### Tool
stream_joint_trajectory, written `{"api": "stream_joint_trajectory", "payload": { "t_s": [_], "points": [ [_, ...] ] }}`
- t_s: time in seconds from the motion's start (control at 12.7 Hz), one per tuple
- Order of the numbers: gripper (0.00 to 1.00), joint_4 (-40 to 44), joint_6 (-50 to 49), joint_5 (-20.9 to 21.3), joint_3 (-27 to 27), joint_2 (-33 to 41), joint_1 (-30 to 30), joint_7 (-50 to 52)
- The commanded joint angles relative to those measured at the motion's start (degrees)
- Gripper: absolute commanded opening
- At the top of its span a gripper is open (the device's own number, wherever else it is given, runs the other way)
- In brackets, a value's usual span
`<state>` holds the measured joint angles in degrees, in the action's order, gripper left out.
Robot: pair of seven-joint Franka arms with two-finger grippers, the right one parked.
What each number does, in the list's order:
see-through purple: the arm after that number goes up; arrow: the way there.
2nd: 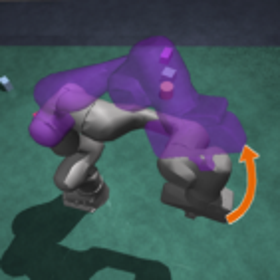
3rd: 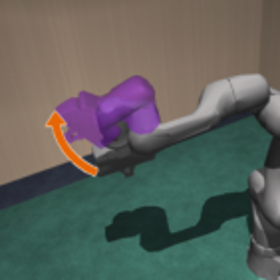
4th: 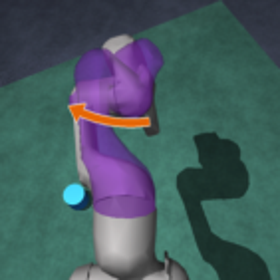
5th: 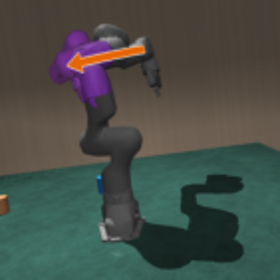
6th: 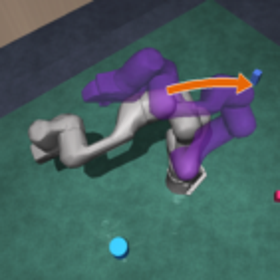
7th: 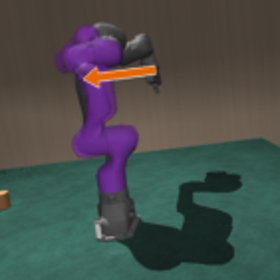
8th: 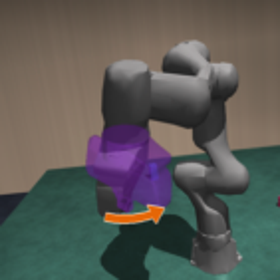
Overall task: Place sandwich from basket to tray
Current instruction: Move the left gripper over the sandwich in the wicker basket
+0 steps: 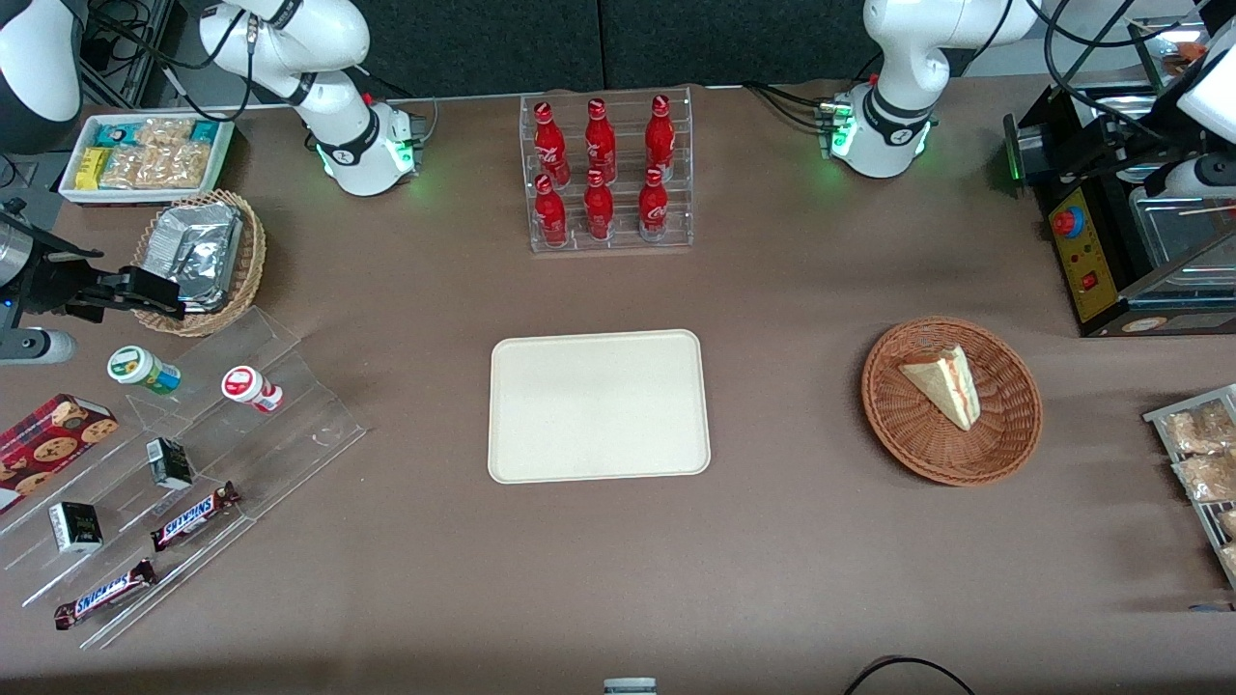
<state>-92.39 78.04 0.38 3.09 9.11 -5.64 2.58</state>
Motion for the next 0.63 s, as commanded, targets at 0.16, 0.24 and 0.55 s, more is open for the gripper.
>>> {"api": "stream_joint_trajectory", "payload": {
  "t_s": [0.16, 0.24, 0.55],
  "points": [
    [1.0, 1.16, -2.01, 0.68, 0.34, -0.67, -1.13, -0.03],
    [1.0, 0.99, -1.67, 0.85, 0.34, -1.63, -1.21, 0.67],
    [1.0, -12.15, 11.39, 1.12, 0.17, -1.82, -1.22, 10.85]
  ]
}}
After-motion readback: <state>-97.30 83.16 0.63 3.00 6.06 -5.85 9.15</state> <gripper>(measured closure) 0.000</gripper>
